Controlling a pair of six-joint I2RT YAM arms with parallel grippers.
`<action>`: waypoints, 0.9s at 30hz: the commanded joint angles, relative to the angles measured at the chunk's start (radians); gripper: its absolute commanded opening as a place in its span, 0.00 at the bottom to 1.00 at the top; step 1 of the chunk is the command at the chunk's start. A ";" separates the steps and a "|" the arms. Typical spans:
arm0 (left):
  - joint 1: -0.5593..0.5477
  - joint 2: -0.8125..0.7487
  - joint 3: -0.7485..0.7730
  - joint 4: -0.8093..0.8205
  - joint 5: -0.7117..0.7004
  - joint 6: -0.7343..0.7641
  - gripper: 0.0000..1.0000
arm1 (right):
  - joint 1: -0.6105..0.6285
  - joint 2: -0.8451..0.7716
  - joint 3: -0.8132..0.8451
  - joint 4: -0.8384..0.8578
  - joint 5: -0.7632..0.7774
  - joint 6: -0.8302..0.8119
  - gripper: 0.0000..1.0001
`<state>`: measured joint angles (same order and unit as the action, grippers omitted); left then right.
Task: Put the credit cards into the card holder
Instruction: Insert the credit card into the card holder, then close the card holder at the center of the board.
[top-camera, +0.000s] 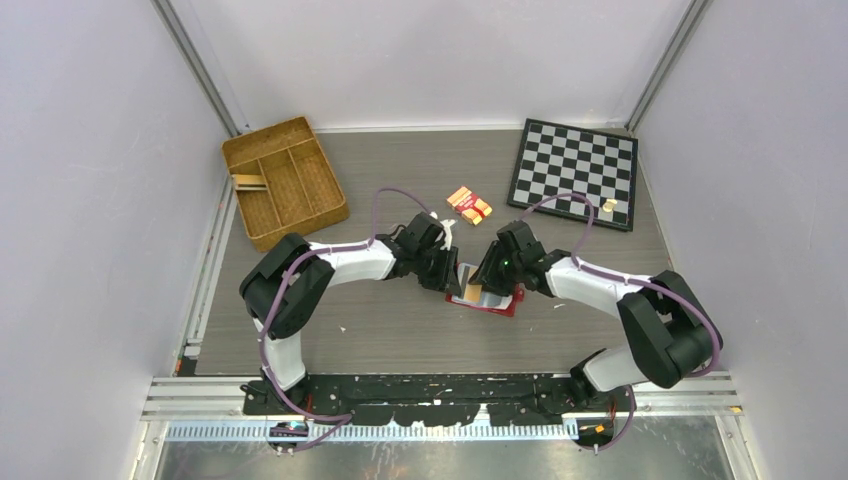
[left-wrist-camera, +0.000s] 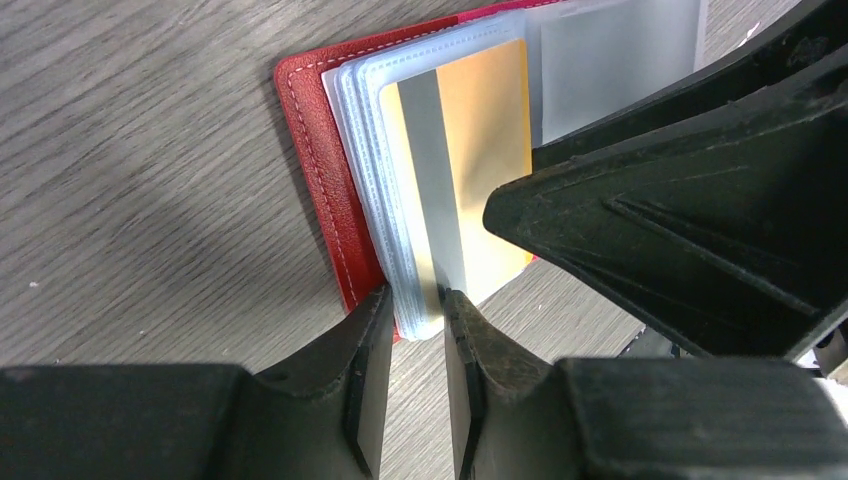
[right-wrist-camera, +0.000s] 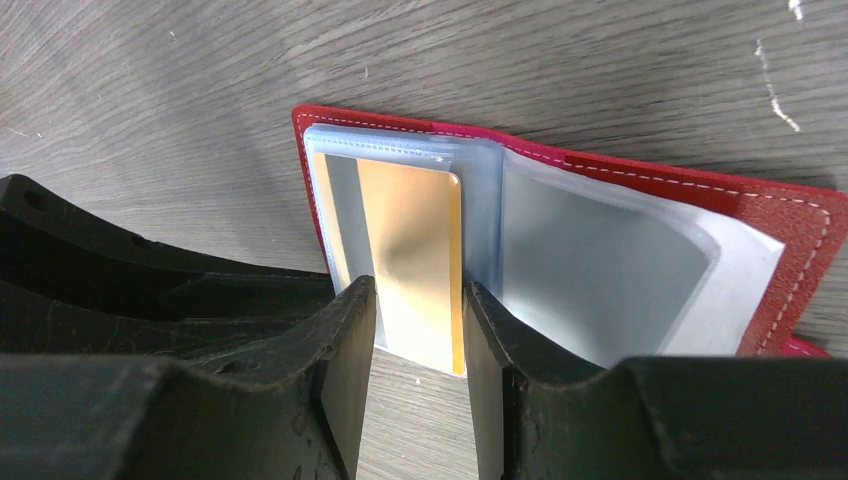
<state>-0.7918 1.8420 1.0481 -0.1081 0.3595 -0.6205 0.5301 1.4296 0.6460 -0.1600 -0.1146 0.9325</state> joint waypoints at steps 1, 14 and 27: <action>-0.009 -0.006 0.001 0.046 0.012 0.005 0.27 | 0.020 0.006 0.044 0.057 -0.017 -0.001 0.42; -0.008 -0.098 -0.023 0.005 -0.045 0.029 0.35 | 0.015 -0.137 0.186 -0.249 0.142 -0.153 0.61; -0.009 -0.129 -0.040 0.003 -0.044 0.010 0.39 | -0.206 -0.229 0.159 -0.513 0.109 -0.263 0.70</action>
<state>-0.7940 1.7500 1.0180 -0.1158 0.3214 -0.6147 0.3260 1.2026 0.8356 -0.5888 0.0257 0.7151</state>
